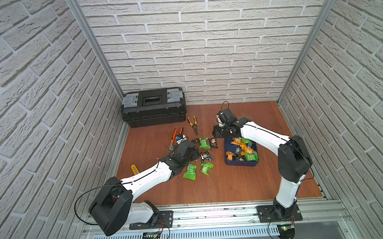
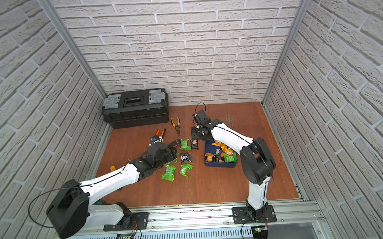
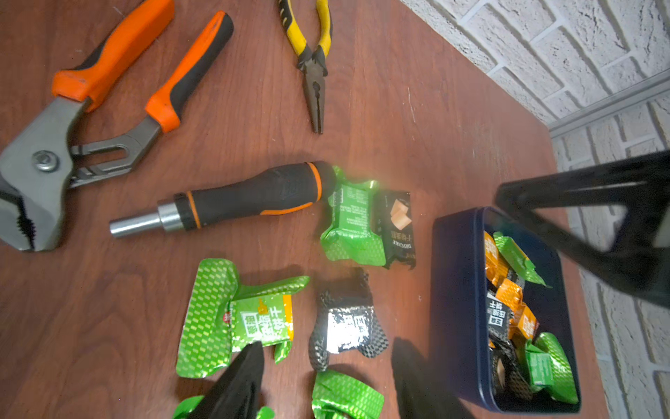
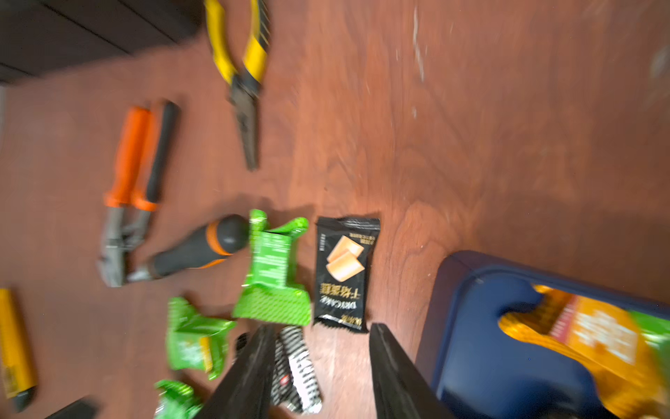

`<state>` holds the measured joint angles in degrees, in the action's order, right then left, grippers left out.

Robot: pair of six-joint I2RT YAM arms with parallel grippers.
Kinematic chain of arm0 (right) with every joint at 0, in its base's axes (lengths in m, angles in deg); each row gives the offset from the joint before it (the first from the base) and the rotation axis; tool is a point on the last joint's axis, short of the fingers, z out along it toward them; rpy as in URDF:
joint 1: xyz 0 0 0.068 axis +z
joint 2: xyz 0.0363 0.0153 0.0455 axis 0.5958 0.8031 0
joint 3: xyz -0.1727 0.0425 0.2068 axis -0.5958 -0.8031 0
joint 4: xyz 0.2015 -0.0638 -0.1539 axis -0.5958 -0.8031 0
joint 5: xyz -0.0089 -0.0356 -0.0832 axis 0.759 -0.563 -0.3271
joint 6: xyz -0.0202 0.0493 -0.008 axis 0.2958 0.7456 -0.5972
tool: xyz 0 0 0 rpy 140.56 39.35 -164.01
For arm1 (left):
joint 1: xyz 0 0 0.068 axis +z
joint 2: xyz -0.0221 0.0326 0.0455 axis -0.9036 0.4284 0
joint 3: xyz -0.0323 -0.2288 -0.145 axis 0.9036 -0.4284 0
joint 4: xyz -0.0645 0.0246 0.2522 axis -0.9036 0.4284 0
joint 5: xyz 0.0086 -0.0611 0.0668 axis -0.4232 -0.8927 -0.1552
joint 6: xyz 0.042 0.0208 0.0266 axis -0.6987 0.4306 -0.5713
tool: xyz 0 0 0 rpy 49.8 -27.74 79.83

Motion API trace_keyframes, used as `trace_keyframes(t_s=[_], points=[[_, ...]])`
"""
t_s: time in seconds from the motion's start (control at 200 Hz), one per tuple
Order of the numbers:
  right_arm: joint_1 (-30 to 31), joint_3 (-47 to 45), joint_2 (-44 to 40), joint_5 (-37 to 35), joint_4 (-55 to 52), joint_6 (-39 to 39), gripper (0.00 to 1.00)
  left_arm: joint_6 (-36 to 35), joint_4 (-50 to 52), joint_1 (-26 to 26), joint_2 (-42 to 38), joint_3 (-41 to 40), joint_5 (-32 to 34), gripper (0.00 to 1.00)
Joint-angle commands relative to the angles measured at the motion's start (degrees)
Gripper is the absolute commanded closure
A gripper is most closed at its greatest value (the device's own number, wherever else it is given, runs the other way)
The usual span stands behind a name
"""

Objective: Take the cookies out of the storage box
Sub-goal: Place the cookie at the center of the board, then pick up the cookie from the storage box.

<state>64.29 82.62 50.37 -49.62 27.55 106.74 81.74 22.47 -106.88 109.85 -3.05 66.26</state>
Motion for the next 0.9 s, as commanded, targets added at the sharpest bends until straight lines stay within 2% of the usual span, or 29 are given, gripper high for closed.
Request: trace_keyframes(t_s=[0.0,0.19,0.355,0.555,0.705,0.895], points=[[-0.7,-3.0,-6.2,-1.1,-1.2,-1.5,0.53,-4.7,-4.3,-0.9,2.5,3.6,-3.7,0.38],[-4.9,-14.0,-14.1,-2.8,-4.6,-2.9,0.55,-11.6,-0.1,-4.3,8.7,12.5,-5.9,0.38],[-10.5,-23.2,-19.9,0.3,-3.9,-4.6,0.53,-12.7,-0.5,-5.2,14.7,17.3,-11.0,0.38],[-11.3,-23.6,-17.2,5.6,-7.8,-10.4,0.48,-11.4,-0.3,-6.7,18.6,20.6,-10.6,0.39],[-9.3,-21.8,-15.3,1.3,-11.4,-14.4,0.44,-11.1,0.0,-7.1,18.7,20.9,-9.7,0.39],[-8.1,-21.1,-12.5,0.7,-10.8,-14.9,0.44,-10.0,-1.1,-6.9,17.4,18.7,-8.3,0.40]])
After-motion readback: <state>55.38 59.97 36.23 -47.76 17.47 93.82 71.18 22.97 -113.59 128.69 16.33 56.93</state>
